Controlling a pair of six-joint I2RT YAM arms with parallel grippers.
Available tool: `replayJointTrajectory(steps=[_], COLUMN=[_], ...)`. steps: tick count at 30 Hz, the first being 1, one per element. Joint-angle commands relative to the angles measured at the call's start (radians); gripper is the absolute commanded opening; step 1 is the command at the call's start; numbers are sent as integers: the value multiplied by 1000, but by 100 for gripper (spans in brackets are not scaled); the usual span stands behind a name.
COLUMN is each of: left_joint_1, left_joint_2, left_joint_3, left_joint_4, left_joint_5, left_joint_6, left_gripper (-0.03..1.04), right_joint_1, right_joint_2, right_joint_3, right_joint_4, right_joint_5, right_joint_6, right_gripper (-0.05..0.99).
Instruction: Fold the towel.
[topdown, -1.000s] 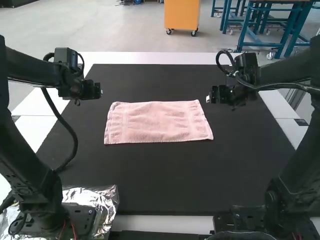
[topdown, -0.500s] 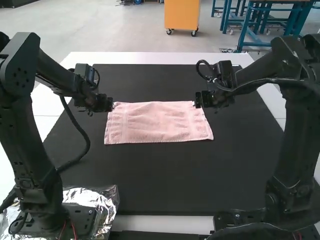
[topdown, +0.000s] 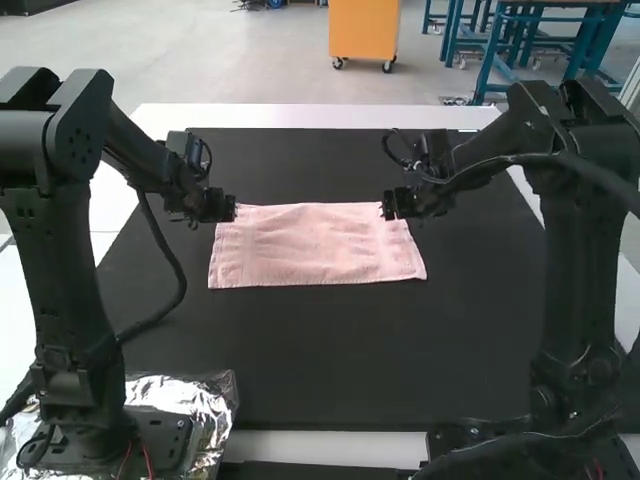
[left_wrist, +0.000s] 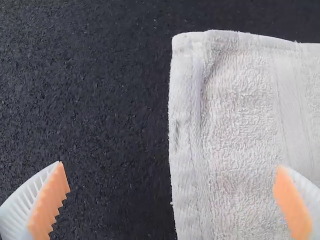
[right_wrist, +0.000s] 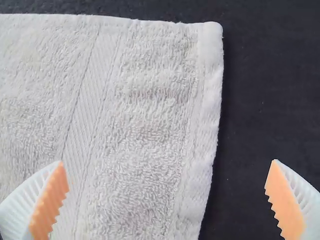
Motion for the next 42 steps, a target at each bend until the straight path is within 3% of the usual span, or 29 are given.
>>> replayJointTrajectory(steps=[1,16,23,29,31,32,33,34,35,37,42], left_joint_1=[-3,-1,-3,-3,-3,-3,-1,2,3,17,29], left_joint_2=[24,71,88,117,125,125,125,124,122,113,110], left_joint_3=[47,56,51,45,35,25,12,-5,-25,-48,-53], left_joint_4=[-5,27,42,41,42,53,79,122,174,197,193], left_joint_5=[5,4,2,2,5,10,22,68,137,251,267], left_joint_6=[9,10,55,76,76,76,76,76,75,48,21], left_gripper=[95,95,95,88,73,60,39,9,3,2,2], right_joint_1=[-1,-3,-3,-1,-1,-3,-3,-4,-6,-14,-17], right_joint_2=[22,126,148,166,171,171,169,169,169,169,152], right_joint_3=[35,121,124,118,109,100,87,77,72,66,52], right_joint_4=[5,14,11,12,12,12,15,19,19,17,19], right_joint_5=[16,36,43,65,60,48,13,-43,-86,-92,-87], right_joint_6=[-13,-12,-7,-10,-19,-19,-24,-35,-55,-53,-53], right_gripper=[91,91,91,91,77,57,28,-1,-2,-2,-2])
